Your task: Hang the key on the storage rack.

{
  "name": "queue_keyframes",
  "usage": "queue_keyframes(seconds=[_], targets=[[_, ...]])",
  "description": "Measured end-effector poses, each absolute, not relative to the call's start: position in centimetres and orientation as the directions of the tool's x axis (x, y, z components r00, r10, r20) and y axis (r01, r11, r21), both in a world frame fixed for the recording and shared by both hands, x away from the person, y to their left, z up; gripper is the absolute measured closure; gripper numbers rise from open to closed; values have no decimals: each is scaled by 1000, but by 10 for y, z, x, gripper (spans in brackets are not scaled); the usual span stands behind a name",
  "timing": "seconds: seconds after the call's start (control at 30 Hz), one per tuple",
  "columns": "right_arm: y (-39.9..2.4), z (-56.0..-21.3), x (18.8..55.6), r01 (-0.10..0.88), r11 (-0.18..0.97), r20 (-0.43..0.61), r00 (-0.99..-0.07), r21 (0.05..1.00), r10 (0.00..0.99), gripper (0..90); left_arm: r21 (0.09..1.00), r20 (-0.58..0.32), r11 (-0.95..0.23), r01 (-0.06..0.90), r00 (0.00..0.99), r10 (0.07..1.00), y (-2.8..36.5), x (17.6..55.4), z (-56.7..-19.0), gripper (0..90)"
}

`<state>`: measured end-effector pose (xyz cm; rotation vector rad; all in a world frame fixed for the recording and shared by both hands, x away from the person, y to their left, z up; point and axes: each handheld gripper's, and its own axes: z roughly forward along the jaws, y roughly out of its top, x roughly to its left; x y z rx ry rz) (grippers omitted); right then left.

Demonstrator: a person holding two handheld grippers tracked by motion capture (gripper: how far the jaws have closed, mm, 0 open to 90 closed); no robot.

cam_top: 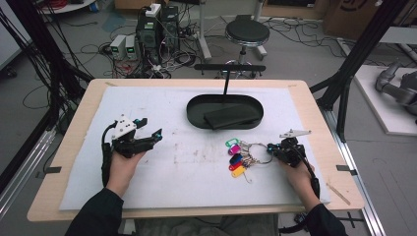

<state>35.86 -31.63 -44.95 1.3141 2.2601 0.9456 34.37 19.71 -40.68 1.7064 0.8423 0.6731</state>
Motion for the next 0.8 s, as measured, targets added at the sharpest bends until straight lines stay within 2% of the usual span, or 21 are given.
queue_keyframes(seconds=[0.17, 0.5, 0.8], targets=[[-318, -449, 359, 634, 320, 48, -493, 704, 869, 878, 962, 28, -182, 202, 590, 807, 196, 343, -407, 300], [-329, -438, 356, 597, 210, 121, -464, 774, 877, 878, 961, 29, -187, 205, 595, 803, 195, 344, -408, 300], [-329, -429, 351, 541, 139, 175, -489, 830, 855, 878, 962, 31, -184, 200, 593, 804, 195, 343, -406, 300]])
